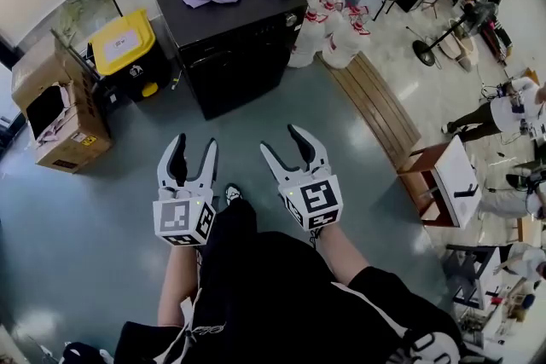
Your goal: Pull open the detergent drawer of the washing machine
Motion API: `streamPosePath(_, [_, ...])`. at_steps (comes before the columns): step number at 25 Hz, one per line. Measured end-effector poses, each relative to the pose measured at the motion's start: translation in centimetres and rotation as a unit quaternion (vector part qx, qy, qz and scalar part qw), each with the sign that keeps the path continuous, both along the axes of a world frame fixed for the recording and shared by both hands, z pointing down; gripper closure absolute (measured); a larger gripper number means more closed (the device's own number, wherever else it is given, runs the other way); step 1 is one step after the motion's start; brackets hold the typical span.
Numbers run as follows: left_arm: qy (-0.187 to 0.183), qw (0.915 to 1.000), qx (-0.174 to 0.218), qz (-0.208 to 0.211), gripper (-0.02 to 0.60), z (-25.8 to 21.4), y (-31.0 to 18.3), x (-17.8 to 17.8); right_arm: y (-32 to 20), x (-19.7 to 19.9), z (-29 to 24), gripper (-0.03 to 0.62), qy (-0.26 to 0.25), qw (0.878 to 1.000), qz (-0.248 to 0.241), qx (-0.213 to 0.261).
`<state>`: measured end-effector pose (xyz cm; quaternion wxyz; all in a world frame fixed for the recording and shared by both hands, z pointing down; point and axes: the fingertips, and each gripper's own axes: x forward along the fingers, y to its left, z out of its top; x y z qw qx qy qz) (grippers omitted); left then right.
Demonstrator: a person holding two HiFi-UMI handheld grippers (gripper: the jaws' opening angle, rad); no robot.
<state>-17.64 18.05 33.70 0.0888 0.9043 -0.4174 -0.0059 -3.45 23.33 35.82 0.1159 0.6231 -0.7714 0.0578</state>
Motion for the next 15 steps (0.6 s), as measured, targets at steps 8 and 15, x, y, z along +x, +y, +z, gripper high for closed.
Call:
streamPosePath(8, [-0.001, 0.9996, -0.023, 0.016, 0.33, 1.8, -7.9, 1.5, -7.7, 0.9, 0.5, 0.311, 0.019, 1.0, -0.004, -0.023])
streamPosePath(15, [0.002, 0.998, -0.056, 0.03, 0.328, 4.6, -12.6, 1.0, -12.5, 0.1, 2.9, 0.281, 0.017, 0.998, -0.012, -0.062])
